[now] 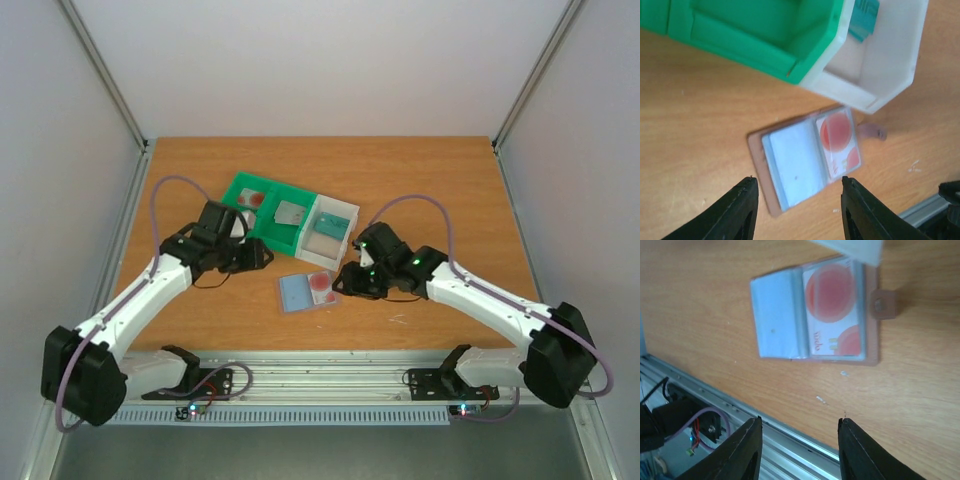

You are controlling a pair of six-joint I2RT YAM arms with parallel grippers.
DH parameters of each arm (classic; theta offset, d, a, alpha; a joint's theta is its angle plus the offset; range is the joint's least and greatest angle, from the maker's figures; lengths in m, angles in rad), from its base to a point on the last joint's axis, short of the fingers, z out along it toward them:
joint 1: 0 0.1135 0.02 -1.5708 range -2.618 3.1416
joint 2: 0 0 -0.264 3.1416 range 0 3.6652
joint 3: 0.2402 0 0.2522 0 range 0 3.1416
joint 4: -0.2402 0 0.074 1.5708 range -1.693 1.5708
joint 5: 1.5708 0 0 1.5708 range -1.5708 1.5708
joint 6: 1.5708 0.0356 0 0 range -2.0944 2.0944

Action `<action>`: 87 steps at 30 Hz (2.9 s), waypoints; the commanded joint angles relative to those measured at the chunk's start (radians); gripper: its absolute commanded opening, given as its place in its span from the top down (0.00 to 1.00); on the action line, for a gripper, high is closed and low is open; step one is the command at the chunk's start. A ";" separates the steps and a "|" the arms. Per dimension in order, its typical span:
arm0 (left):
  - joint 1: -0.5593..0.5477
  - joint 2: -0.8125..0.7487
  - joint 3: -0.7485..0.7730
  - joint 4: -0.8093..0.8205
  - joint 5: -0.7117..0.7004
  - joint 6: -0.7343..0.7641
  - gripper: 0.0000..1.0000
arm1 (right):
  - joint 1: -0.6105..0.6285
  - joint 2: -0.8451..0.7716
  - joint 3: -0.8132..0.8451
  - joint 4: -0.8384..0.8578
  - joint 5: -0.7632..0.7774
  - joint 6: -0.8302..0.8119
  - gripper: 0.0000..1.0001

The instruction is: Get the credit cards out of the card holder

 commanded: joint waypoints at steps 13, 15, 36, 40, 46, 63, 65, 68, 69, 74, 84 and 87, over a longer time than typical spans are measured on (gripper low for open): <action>-0.012 -0.138 -0.302 0.199 0.119 -0.140 0.55 | 0.136 0.400 0.160 0.114 0.246 -0.186 0.61; -0.013 -0.124 -0.316 0.213 0.131 -0.148 0.55 | 0.135 0.433 0.179 0.112 0.265 -0.198 0.62; -0.014 -0.117 -0.388 0.269 0.146 -0.183 0.58 | 0.153 0.551 0.148 0.188 0.299 -0.239 0.71; -0.014 -0.115 -0.429 0.342 0.196 -0.212 0.59 | 0.181 0.540 0.111 0.225 0.260 -0.228 0.73; -0.020 -0.097 -0.460 0.385 0.183 -0.246 0.60 | 0.224 0.492 0.072 0.236 0.267 -0.167 0.75; -0.060 0.182 -0.481 0.641 0.198 -0.294 0.75 | 0.239 0.486 0.017 0.263 0.312 -0.133 0.80; -0.092 0.200 -0.468 0.637 0.173 -0.300 0.80 | 0.239 0.488 0.014 0.267 0.312 -0.132 0.80; -0.134 0.212 -0.452 0.623 0.136 -0.306 0.86 | 0.238 0.484 0.008 0.273 0.313 -0.133 0.80; -0.140 0.212 -0.447 0.609 0.121 -0.310 0.87 | 0.239 0.480 0.006 0.272 0.317 -0.134 0.80; -0.146 0.150 -0.436 0.532 0.058 -0.315 0.90 | 0.239 0.452 -0.013 0.275 0.340 -0.136 0.81; -0.147 -0.087 -0.470 0.490 0.038 -0.397 0.74 | 0.239 0.421 -0.048 0.321 0.320 -0.137 0.83; -0.150 -0.075 -0.467 0.541 0.079 -0.403 0.72 | 0.239 0.423 -0.048 0.332 0.304 -0.142 0.83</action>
